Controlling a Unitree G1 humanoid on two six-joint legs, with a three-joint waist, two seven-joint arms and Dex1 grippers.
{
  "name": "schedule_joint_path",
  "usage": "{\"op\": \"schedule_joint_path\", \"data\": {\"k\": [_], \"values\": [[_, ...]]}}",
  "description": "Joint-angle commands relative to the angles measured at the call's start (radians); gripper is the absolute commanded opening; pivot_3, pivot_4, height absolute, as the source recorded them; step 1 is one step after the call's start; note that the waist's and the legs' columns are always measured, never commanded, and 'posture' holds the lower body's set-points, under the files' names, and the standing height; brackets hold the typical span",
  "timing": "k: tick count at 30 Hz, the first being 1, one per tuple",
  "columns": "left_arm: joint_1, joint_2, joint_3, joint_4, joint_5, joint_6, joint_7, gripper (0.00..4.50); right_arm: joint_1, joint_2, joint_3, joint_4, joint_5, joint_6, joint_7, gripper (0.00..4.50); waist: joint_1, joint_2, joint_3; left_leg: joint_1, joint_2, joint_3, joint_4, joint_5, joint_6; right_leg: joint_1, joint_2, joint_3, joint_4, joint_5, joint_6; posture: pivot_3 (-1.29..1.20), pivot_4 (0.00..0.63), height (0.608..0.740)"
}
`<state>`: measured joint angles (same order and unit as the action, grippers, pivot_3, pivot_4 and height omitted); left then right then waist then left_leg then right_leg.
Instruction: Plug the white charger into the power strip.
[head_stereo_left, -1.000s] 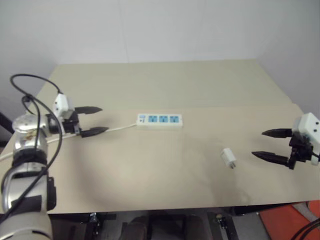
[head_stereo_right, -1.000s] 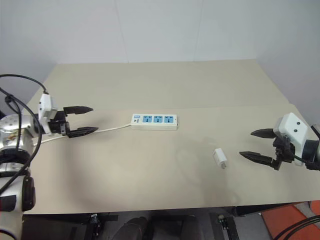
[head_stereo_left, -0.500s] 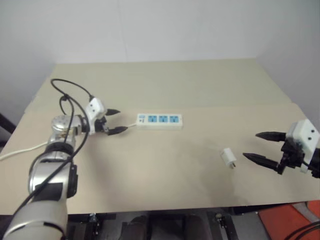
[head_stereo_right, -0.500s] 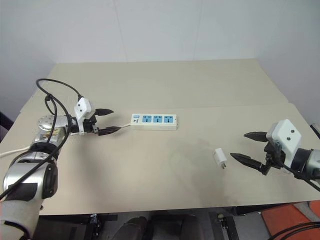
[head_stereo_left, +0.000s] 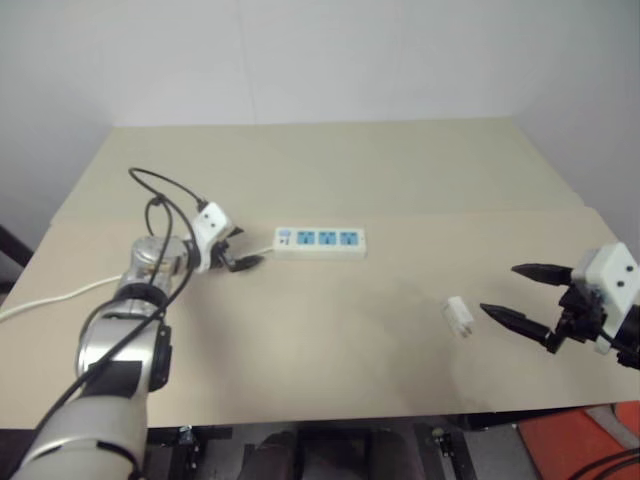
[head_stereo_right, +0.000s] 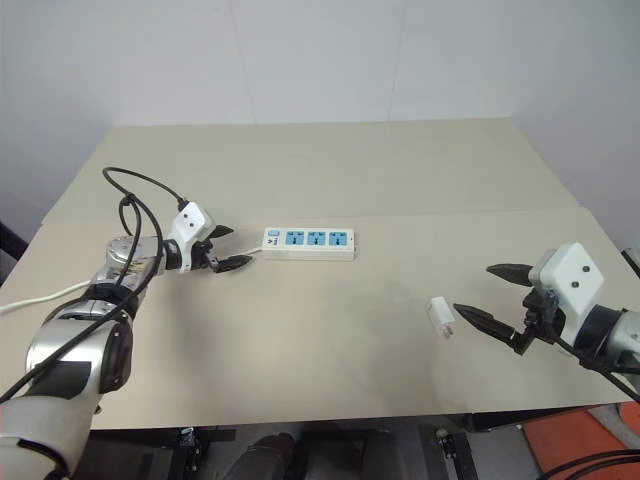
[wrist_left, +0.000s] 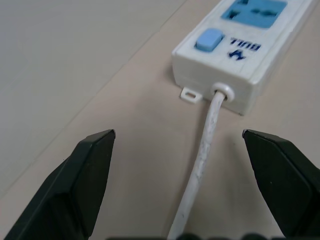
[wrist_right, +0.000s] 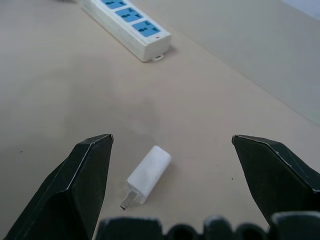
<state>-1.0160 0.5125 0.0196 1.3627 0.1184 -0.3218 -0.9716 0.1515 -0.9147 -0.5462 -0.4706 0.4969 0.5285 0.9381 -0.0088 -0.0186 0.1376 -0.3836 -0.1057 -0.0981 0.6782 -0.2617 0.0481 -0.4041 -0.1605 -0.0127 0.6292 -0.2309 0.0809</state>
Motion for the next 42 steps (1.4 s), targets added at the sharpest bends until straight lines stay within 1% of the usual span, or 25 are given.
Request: {"op": "schedule_joint_path", "data": {"k": [1, 4, 7, 11, 12, 13, 15, 18, 20, 25, 30, 34, 37, 39, 42], "values": [[-0.003, -0.001, -0.006, 0.000, 0.033, 0.020, 0.062, 4.47, 0.005, 0.000, -0.052, -0.036, 0.026, 0.014, -0.016, 4.50, 0.001, 0.000, 0.000, 0.000, 0.000, 0.000, 0.000, 0.000, 0.000, 0.000, 0.000, 0.000, 0.000, 0.000, 0.000, 0.00, 0.150, 0.740], [-0.002, -0.009, 0.000, 0.002, 0.039, 0.045, 0.049, 4.47, 0.008, 0.005, -0.052, -0.046, 0.030, 0.027, -0.030, 4.50, 0.000, 0.000, 0.000, 0.001, 0.000, 0.000, 0.000, 0.000, 0.000, 0.000, 0.000, 0.000, 0.000, 0.000, 0.000, 0.00, 0.150, 0.740], [-0.001, -0.018, 0.004, 0.003, 0.044, 0.061, 0.057, 3.88, 0.011, 0.009, -0.053, -0.056, 0.035, 0.040, -0.043, 4.50, 0.001, 0.000, 0.000, 0.002, 0.000, 0.000, 0.000, 0.000, 0.000, 0.001, 0.000, 0.000, 0.000, 0.000, 0.000, 0.00, 0.150, 0.740], [0.001, -0.028, 0.009, 0.004, 0.042, 0.090, 0.038, 2.63, 0.017, 0.013, -0.048, -0.068, 0.041, 0.053, -0.061, 4.50, 0.003, 0.000, 0.000, 0.004, 0.000, 0.000, 0.000, 0.000, 0.001, 0.002, 0.000, 0.001, -0.001, 0.000, 0.000, 0.00, 0.150, 0.740], [0.002, -0.029, 0.009, 0.004, 0.044, 0.095, 0.036, 2.38, 0.018, 0.014, -0.047, -0.071, 0.043, 0.055, -0.065, 4.50, 0.003, 0.000, 0.000, 0.004, 0.000, 0.000, 0.000, 0.000, 0.001, 0.002, 0.000, 0.001, -0.001, 0.000, 0.000, 0.00, 0.150, 0.740], [0.004, -0.030, 0.010, 0.004, 0.044, 0.099, 0.035, 1.98, 0.016, 0.015, -0.045, -0.073, 0.045, 0.058, -0.070, 4.50, 0.003, 0.000, 0.000, 0.005, 0.000, 0.000, 0.000, 0.000, 0.001, 0.002, 0.000, 0.001, -0.001, 0.000, 0.000, 0.00, 0.150, 0.740], [0.009, -0.032, 0.010, 0.004, 0.045, 0.109, 0.033, 1.40, 0.013, 0.016, -0.040, -0.076, 0.048, 0.061, -0.081, 4.50, 0.002, 0.000, 0.000, 0.006, 0.000, 0.000, 0.000, 0.000, 0.000, 0.002, 0.000, 0.001, -0.001, 0.000, 0.000, 0.00, 0.150, 0.740], [0.013, -0.030, 0.006, 0.004, 0.052, 0.113, 0.033, 0.40, 0.005, 0.015, -0.035, -0.080, 0.054, 0.068, -0.093, 4.50, 0.001, 0.000, 0.000, 0.006, 0.001, 0.000, 0.000, 0.000, 0.000, 0.003, 0.000, 0.001, 0.000, 0.000, 0.000, 0.00, 0.150, 0.740], [0.015, -0.028, 0.014, 0.003, 0.046, 0.116, 0.017, 0.02, 0.000, 0.017, -0.028, -0.082, 0.053, 0.070, -0.099, 4.50, 0.000, 0.000, 0.000, 0.006, 0.001, 0.000, 0.000, 0.000, 0.000, 0.003, 0.000, 0.001, 0.000, 0.000, 0.000, 0.00, 0.150, 0.740], [0.014, -0.019, 0.019, -0.003, 0.046, 0.102, -0.014, 0.02, -0.007, 0.021, -0.012, -0.082, 0.052, 0.071, -0.110, 4.50, -0.002, 0.000, 0.000, 0.006, 0.001, 0.000, 0.000, 0.000, 0.000, 0.002, 0.000, 0.001, 0.000, 0.000, 0.000, 0.00, 0.150, 0.740], [0.007, -0.002, 0.024, -0.028, 0.015, 0.019, -0.203, 0.02, -0.014, 0.031, 0.007, -0.076, 0.047, 0.062, -0.121, 4.50, -0.003, 0.000, 0.000, 0.005, 0.000, 0.000, 0.000, 0.000, 0.000, 0.002, 0.000, 0.001, 0.000, 0.000, 0.000, 0.00, 0.150, 0.740], [0.013, 0.008, 0.027, -0.062, -0.007, -0.049, -0.324, 0.02, -0.030, 0.049, 0.037, -0.068, 0.041, 0.055, -0.135, 4.50, -0.001, -0.001, 0.000, 0.003, 0.000, 0.000, 0.000, 0.000, 0.000, 0.000, 0.000, 0.001, 0.000, 0.000, 0.000, 0.00, 0.150, 0.740], [0.036, 0.009, 0.042, -0.106, -0.043, -0.069, -0.375, 0.02, -0.042, 0.063, 0.062, -0.069, 0.036, 0.050, -0.146, 4.50, 0.002, -0.001, 0.000, 0.002, 0.000, 0.000, 0.000, 0.000, 0.000, 0.000, 0.000, 0.000, 0.000, 0.000, 0.000, 0.00, 0.150, 0.740], [0.059, 0.016, 0.042, -0.147, -0.065, -0.043, -0.406, 0.02, -0.047, 0.073, 0.080, -0.066, 0.029, 0.043, -0.153, 4.50, 0.003, 0.000, 0.000, 0.001, 0.000, 0.000, 0.000, 0.000, 0.000, 0.000, 0.000, 0.000, 0.000, 0.000, 0.000, 0.00, 0.150, 0.740], [0.119, 0.024, 0.040, -0.241, -0.088, 0.019, -0.377, 0.02, -0.052, 0.087, 0.105, -0.055, 0.017, 0.026, -0.159, 4.50, 0.002, 0.000, 0.000, 0.001, 0.000, -0.001, 0.000, 0.000, 0.000, 0.000, 0.000, 0.000, 0.001, 0.000, 0.000, 0.00, 0.150, 0.740]]}}
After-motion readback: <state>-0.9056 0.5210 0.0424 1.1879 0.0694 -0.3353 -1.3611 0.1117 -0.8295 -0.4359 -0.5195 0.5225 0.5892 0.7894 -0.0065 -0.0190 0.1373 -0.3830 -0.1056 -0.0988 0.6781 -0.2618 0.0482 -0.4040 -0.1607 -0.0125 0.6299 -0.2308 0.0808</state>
